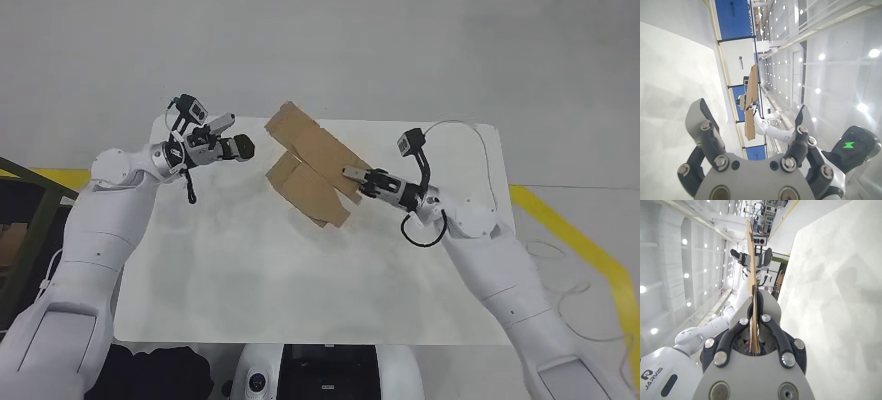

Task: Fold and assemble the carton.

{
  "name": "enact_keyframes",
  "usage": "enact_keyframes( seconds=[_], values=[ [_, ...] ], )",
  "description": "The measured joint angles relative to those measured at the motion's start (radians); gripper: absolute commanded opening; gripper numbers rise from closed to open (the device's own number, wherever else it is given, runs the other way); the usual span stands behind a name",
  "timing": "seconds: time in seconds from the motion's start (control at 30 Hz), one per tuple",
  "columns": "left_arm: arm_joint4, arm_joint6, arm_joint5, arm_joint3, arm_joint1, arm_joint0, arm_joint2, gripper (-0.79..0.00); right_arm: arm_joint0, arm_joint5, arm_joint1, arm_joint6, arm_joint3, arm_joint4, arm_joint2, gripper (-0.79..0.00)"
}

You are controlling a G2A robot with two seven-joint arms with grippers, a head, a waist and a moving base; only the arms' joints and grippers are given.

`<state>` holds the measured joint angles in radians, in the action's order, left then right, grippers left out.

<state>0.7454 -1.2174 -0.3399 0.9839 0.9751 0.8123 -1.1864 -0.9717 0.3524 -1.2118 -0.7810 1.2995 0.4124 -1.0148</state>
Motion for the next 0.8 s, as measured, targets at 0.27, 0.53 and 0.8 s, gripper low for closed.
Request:
enact_keyframes(
  seconds=[0.27, 0.53, 0.8],
  values=[
    [-0.079, 0.205, 0.037, 0.187, -0.002, 0.121, -0.006, 0.0, -0.064, -0.104, 0.0, 0.184, 0.117, -0.052, -0.025, -0.785],
    [-0.149, 0.29, 0.089, 0.338, 0.006, 0.187, 0.025, 0.0, -0.091, -0.154, -0.011, 0.307, 0.179, -0.105, -0.009, -0.785],
    [-0.197, 0.304, 0.103, 0.415, 0.014, 0.21, 0.051, 0.0, -0.087, -0.166, -0.028, 0.364, 0.18, -0.114, 0.021, -0.785]
  ],
)
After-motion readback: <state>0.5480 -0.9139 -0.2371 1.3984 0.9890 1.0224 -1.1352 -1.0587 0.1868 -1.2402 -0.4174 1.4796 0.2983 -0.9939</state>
